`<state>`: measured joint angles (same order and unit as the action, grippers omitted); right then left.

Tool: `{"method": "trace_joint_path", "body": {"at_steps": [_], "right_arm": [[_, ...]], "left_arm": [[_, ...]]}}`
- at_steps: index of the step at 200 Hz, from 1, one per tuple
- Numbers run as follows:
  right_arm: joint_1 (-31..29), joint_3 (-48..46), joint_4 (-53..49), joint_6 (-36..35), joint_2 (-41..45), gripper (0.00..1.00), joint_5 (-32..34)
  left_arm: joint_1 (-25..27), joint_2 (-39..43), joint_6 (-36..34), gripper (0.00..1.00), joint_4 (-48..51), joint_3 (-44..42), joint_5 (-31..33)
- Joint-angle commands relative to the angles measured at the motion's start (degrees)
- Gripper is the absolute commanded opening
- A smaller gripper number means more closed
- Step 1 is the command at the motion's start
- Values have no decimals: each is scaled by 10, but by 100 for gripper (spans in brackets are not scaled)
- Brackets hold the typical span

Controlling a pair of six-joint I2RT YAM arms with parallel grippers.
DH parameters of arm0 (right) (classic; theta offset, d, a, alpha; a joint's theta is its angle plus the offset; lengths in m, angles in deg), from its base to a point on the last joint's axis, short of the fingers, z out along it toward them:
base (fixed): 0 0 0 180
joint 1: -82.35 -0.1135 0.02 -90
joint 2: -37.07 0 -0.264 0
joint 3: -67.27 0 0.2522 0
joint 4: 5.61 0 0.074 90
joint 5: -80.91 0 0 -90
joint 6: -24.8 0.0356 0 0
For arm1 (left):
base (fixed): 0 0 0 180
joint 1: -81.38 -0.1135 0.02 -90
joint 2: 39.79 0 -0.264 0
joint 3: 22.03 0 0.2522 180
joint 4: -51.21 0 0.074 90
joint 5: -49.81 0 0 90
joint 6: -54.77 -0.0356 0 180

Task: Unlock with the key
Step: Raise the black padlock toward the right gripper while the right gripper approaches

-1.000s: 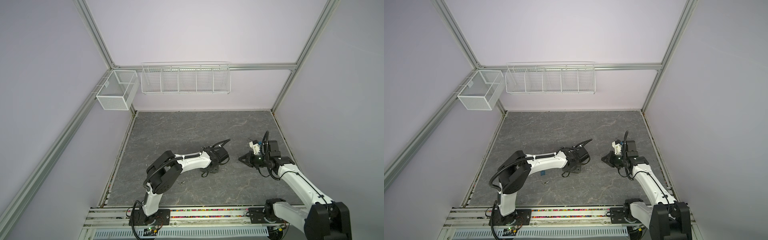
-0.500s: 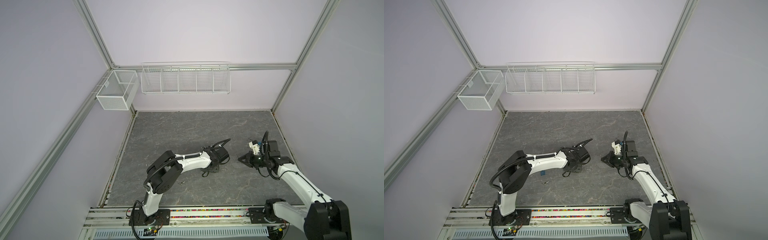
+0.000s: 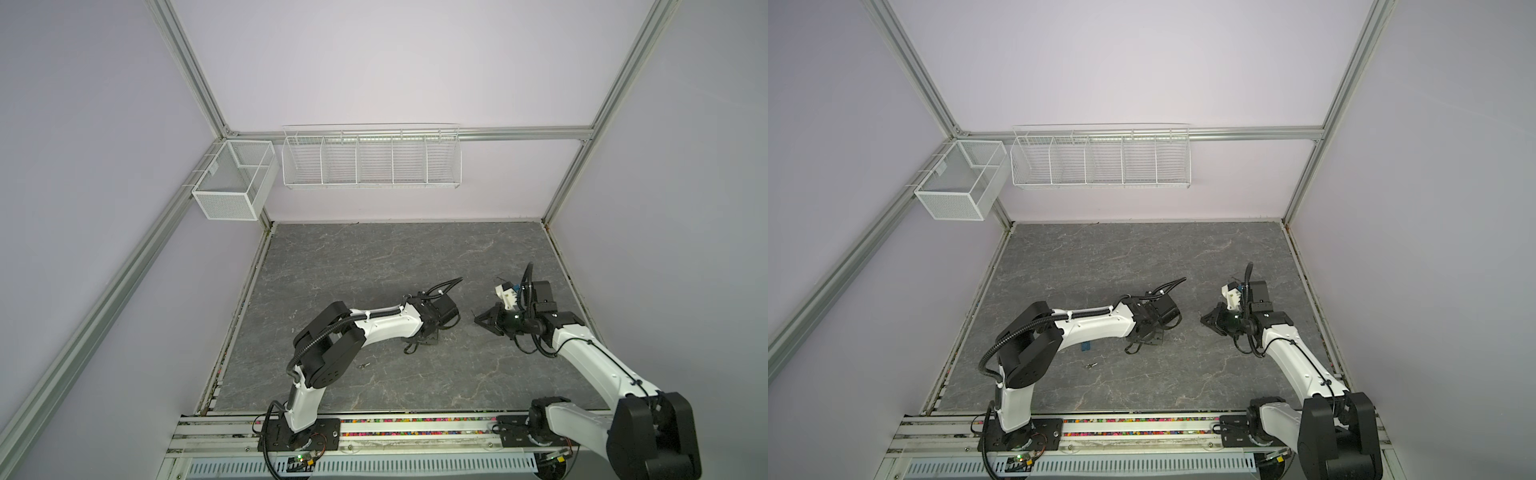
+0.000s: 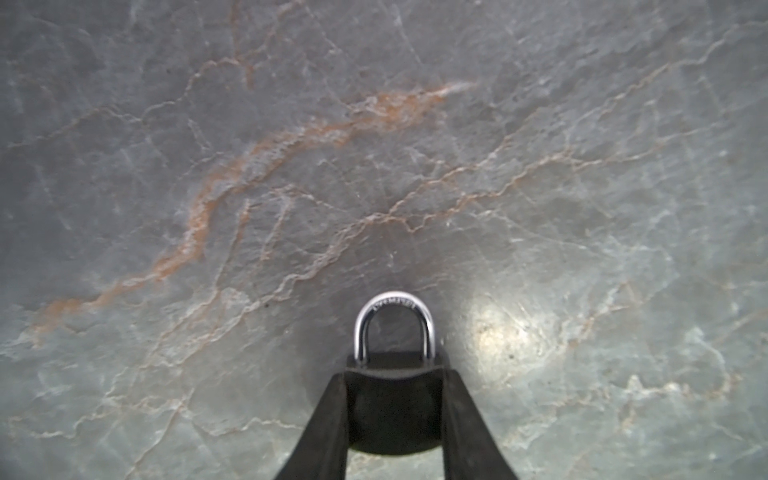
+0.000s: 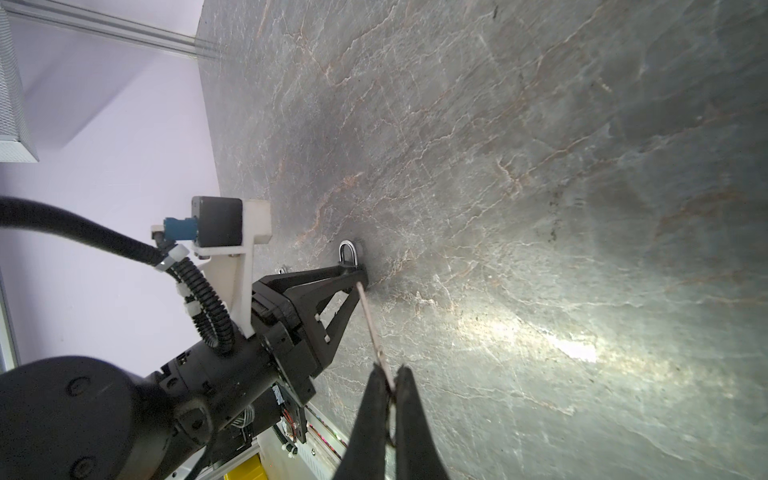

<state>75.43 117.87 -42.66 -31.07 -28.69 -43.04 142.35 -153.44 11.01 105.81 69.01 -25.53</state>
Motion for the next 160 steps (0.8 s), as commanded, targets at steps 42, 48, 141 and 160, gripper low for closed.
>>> {"method": "trace_joint_path", "body": {"at_steps": [42,48,141,160], "right_arm": [[-4,-4,-41,-25,33,6,4],[-5,-3,-43,-27,34,6,4],[-230,-46,151,126,134,6,167],[-279,-59,228,166,126,6,201]], "left_arm": [[-1,78,14,0,29,15,58],[-1,88,14,0,27,17,58],[-3,230,92,0,14,68,131],[-4,244,105,0,18,77,145]]}}
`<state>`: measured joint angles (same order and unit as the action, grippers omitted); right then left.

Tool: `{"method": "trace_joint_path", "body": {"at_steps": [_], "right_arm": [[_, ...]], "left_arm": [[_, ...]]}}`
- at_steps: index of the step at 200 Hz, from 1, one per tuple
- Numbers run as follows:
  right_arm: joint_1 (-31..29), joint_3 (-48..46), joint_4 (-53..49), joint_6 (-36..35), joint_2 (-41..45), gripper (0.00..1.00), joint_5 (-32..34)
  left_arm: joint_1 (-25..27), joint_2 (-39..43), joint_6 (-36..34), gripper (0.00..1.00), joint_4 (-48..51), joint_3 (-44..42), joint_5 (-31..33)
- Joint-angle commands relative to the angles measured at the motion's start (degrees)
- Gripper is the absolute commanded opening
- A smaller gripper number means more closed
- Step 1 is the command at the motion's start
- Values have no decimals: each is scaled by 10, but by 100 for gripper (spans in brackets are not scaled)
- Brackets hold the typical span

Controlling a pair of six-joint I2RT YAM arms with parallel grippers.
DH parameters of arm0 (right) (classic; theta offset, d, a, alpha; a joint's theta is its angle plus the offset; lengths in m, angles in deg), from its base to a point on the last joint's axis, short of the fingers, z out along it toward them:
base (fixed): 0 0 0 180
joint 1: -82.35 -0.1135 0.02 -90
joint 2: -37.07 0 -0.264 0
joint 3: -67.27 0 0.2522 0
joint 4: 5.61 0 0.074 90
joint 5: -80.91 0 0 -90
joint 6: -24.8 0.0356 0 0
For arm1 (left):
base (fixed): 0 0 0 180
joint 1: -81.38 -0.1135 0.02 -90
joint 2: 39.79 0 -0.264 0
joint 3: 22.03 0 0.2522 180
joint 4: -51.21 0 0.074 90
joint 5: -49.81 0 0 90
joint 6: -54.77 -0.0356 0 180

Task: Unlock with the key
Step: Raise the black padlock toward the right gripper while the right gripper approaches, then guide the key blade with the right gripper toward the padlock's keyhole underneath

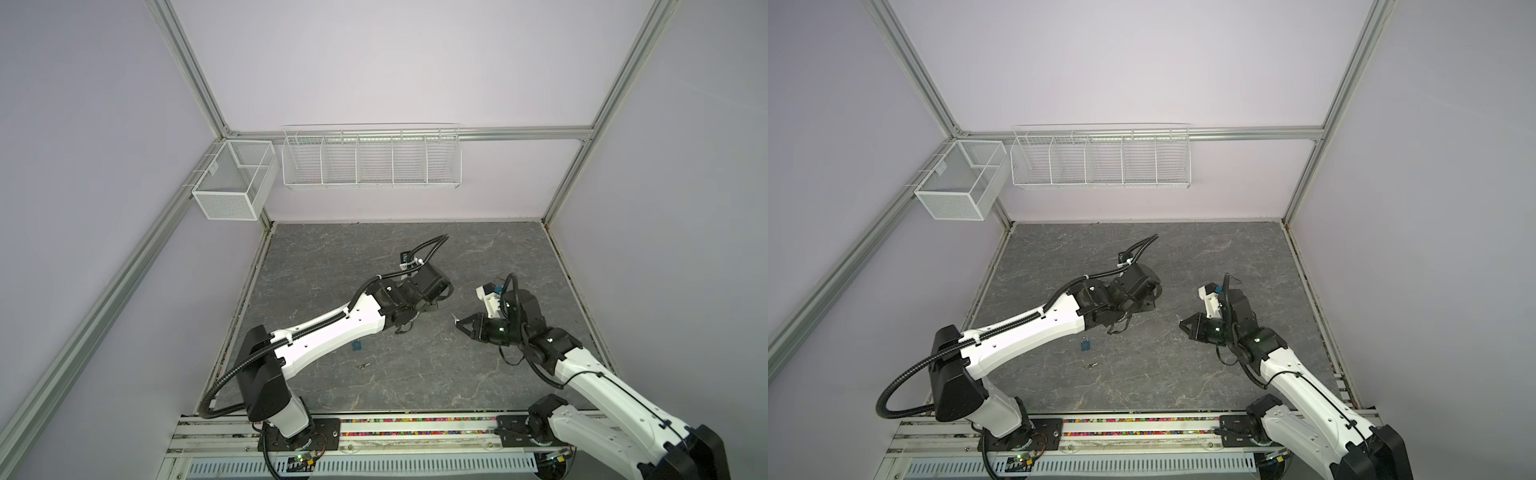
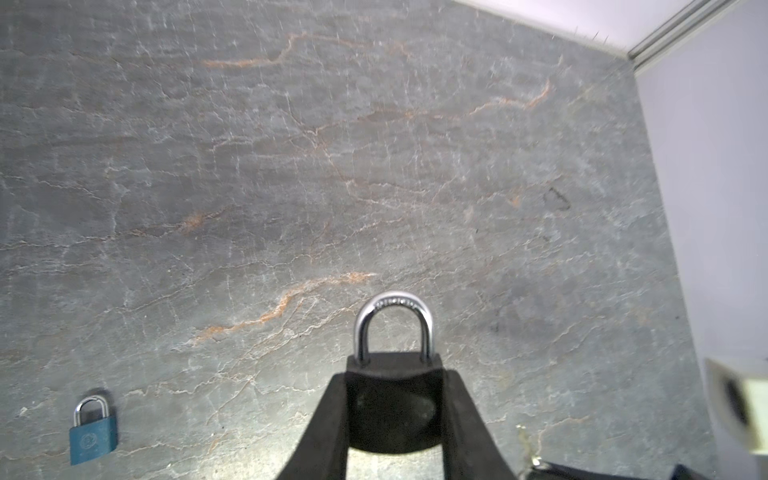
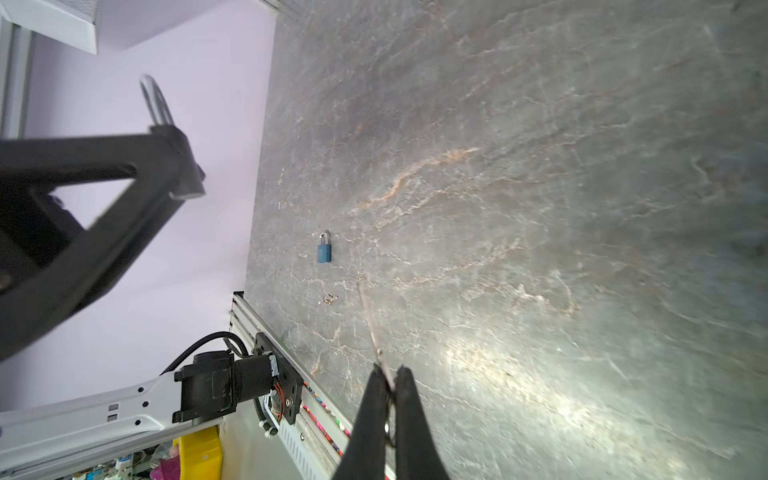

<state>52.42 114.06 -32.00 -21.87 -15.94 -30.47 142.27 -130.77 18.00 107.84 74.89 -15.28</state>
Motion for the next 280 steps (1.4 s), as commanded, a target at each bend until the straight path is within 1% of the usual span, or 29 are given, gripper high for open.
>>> {"method": "trace_joint_path", "body": {"at_steps": [1,22,39,54,82,105,120,132,145,163,180,222,253,280], "right_arm": [[-51,-21,124,76,-1,6,77],[-112,-25,208,101,-19,6,128],[-149,-14,224,110,-33,6,170],[-179,-15,265,123,-45,6,208],[-210,-12,326,132,-75,6,239],[-227,2,328,124,-85,6,283],[-227,-5,346,138,-86,6,307],[-229,-14,373,143,-86,6,314],[-229,-4,359,142,-90,6,321],[-229,1,379,134,-100,6,316],[-230,11,366,132,-110,6,323],[-231,10,389,129,-126,6,326],[-231,22,403,123,-140,6,309],[-241,22,409,119,-146,6,316]], "left_arm": [[-3,18,35,0,-2,18,42],[-4,24,42,0,-11,18,31],[-5,24,49,0,-10,17,29],[-10,23,53,0,-9,15,21],[-11,26,57,0,-13,11,15],[-17,30,63,0,-24,-2,-1],[-19,34,62,0,-34,-7,-10],[-20,34,61,0,-33,-7,-13],[-20,36,64,0,-34,-10,-17],[-22,41,68,0,-38,-19,-17],[-26,45,71,0,-43,-25,-23],[-26,52,77,0,-47,-37,-17],[-27,51,74,0,-50,-37,-16],[-27,49,70,0,-43,-34,-10]]}}
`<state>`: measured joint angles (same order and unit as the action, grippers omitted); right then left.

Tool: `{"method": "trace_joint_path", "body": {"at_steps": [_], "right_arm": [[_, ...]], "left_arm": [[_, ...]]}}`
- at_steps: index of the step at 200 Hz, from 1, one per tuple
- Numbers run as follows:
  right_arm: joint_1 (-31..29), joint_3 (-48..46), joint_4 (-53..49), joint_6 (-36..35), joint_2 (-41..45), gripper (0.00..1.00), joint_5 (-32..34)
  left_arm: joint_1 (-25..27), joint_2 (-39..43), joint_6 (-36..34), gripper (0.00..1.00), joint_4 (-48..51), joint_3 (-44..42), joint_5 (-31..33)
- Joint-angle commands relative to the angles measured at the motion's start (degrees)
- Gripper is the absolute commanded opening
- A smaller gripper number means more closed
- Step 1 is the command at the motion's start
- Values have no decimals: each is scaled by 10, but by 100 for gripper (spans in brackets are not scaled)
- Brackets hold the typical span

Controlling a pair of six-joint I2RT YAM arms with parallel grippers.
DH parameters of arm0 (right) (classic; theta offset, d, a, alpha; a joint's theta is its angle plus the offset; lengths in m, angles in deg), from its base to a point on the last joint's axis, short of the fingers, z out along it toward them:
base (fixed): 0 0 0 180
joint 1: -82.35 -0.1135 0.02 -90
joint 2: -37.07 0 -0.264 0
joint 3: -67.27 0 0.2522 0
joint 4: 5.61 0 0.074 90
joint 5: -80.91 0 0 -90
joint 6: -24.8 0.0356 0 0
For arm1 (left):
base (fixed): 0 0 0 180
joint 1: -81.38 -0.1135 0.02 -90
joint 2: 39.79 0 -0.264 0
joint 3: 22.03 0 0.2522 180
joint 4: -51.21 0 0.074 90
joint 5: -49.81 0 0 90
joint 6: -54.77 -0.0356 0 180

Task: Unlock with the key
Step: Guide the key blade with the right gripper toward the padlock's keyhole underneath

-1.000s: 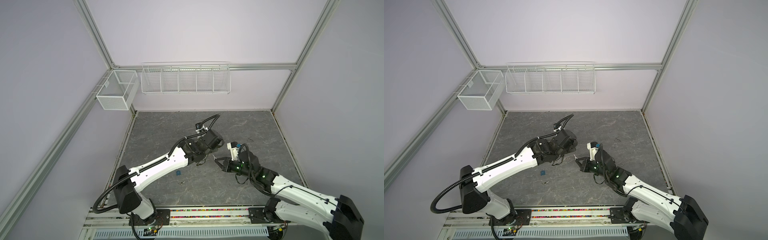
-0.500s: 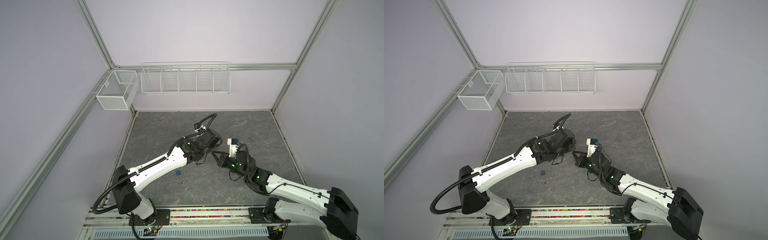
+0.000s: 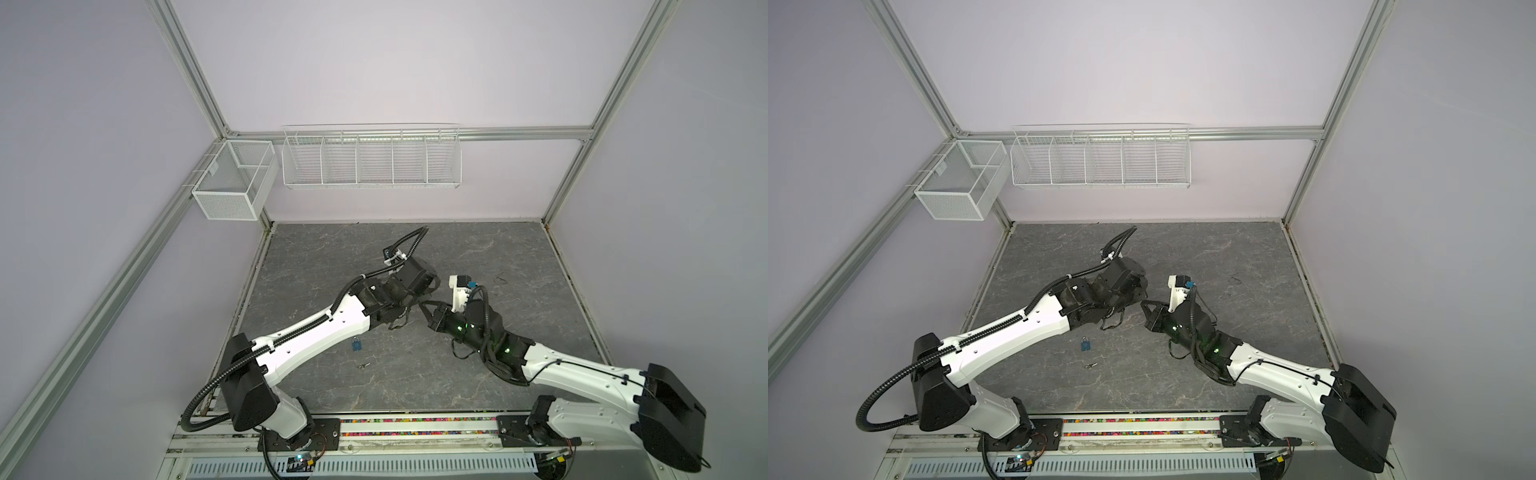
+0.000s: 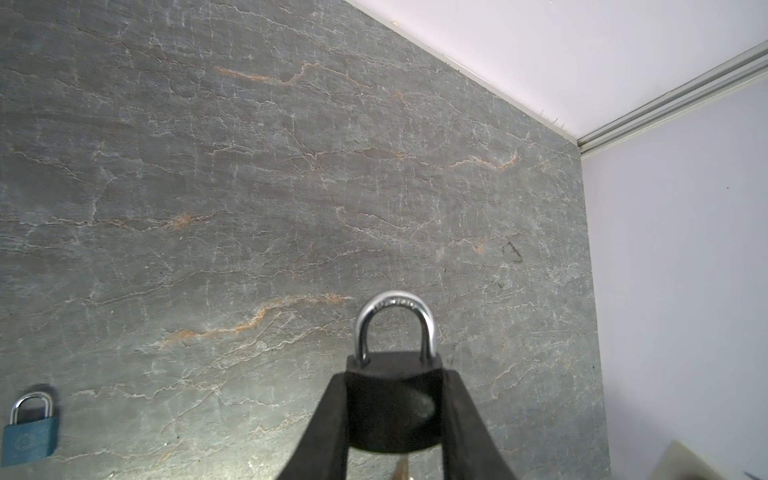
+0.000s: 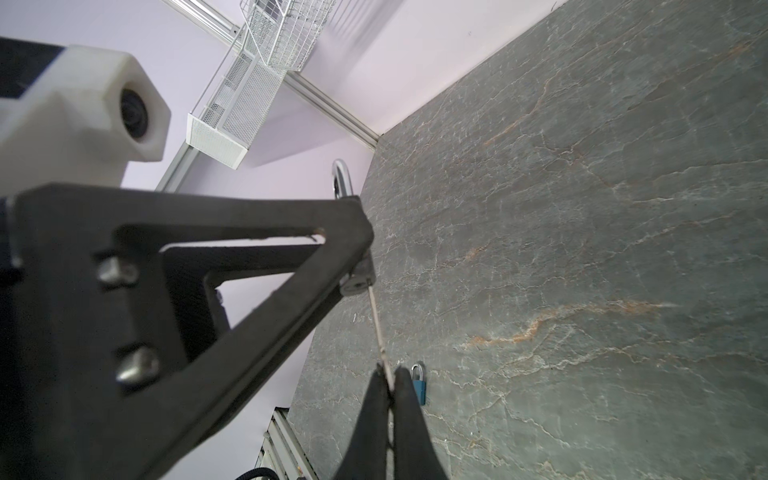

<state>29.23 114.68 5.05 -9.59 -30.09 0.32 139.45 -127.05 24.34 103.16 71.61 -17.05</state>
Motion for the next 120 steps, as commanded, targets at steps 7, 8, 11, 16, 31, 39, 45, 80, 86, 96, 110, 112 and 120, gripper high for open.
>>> {"method": "trace_joint_path", "body": {"at_steps": [7,8,11,16,31,39,45,80,86,96,110,112,120], "right_arm": [[-13,17,38,-7,-5,6,10],[-14,17,38,-8,-5,6,10],[-15,18,36,-8,-5,6,11],[-16,18,35,-8,-6,6,11],[-17,18,34,-9,-7,6,13],[-17,16,33,-9,-6,6,18],[-17,15,31,-11,-4,6,23],[-17,30,3,-29,6,6,34],[-16,34,-11,-26,7,6,39],[-16,28,-3,-23,8,6,42],[-13,25,-3,-20,10,6,45],[-13,25,-4,-20,10,6,45],[-12,25,-5,-20,9,6,44]], "left_arm": [[0,13,8,0,6,-1,10],[0,13,8,0,6,-1,11],[0,13,8,0,6,-1,11],[-1,15,7,0,6,-2,12],[-2,17,8,0,6,-2,16],[-2,18,6,0,4,-2,14],[-2,19,6,0,4,-3,11],[-2,27,-2,0,-21,-24,-5],[-2,28,-3,0,-21,-25,-6],[-3,29,-3,0,-20,-25,-8],[-2,30,-4,0,-20,-27,-11],[-3,30,-4,0,-20,-27,-12],[-2,32,-4,0,-19,-28,-12]]}}
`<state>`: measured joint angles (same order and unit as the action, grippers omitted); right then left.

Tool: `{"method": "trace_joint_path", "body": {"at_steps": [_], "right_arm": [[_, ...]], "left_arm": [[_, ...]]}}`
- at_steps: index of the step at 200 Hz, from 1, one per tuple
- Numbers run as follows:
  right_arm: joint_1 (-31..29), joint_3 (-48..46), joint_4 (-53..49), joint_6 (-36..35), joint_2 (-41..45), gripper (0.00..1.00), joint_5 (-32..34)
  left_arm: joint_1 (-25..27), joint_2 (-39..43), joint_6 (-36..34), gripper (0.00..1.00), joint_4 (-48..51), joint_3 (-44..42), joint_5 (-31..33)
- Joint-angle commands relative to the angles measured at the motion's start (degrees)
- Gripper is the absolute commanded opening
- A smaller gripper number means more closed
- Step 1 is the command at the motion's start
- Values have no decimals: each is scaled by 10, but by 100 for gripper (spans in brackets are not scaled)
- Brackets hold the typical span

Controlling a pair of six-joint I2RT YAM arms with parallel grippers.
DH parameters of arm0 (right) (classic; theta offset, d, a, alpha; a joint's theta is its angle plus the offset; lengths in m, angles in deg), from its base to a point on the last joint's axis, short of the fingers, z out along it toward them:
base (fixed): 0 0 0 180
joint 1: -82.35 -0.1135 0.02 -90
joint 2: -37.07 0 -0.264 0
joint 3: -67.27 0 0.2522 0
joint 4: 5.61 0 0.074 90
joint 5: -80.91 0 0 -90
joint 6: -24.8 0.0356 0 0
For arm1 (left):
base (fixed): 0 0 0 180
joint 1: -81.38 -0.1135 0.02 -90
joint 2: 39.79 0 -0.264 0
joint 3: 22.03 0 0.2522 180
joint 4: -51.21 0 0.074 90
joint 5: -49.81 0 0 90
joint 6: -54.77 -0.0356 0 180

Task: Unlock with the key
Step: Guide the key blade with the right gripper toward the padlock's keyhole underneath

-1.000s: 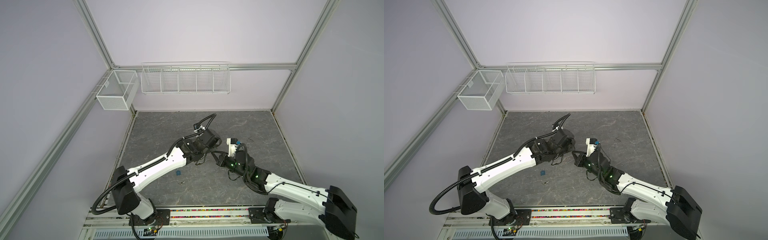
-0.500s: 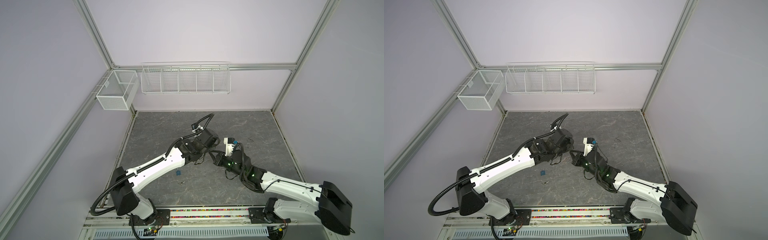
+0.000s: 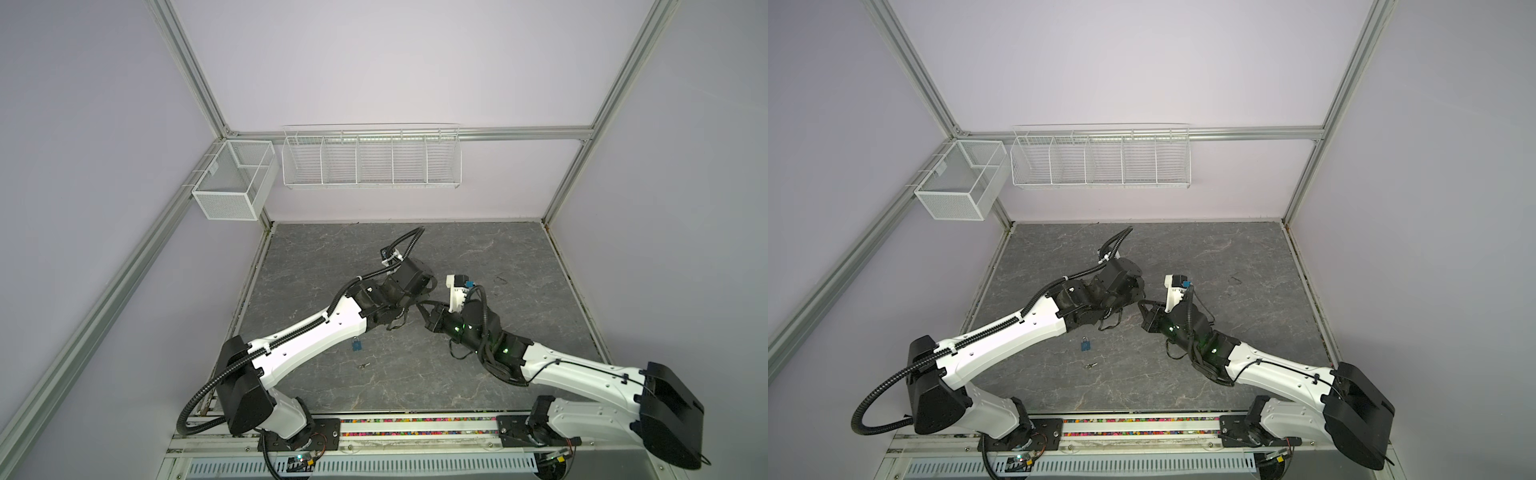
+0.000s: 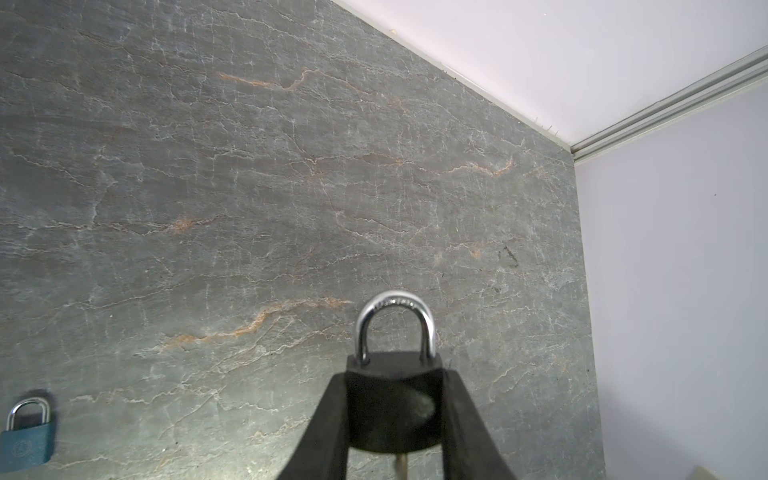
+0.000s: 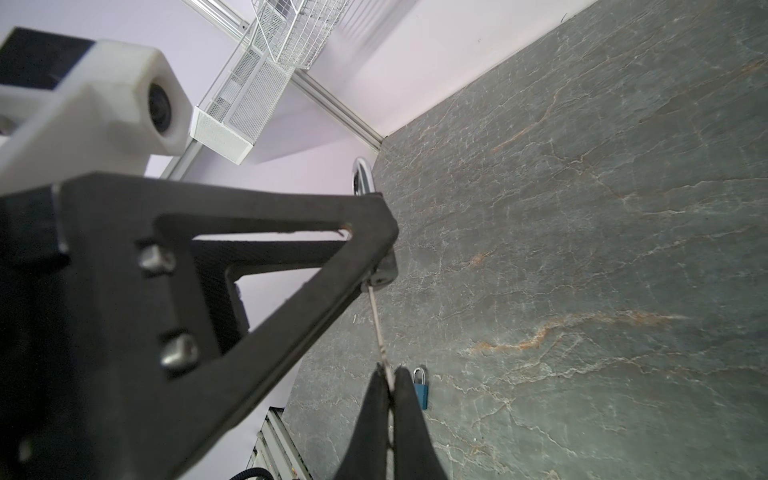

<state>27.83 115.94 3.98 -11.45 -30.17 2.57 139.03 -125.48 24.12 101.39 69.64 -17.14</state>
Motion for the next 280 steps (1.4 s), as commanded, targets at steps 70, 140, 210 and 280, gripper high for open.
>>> {"method": "trace_joint_path", "body": {"at_steps": [70,140,210,280], "right_arm": [[2,21,25,-20,8,6,8],[6,43,40,-74,5,6,-30],[19,47,74,-121,24,6,-72],[-6,47,50,-140,35,6,-14]], "left_arm": [[2,27,-6,0,-11,-21,-12],[3,24,-21,0,-3,-20,-58],[4,43,-27,0,32,-19,-68],[1,63,-1,0,29,-25,-48]]}}
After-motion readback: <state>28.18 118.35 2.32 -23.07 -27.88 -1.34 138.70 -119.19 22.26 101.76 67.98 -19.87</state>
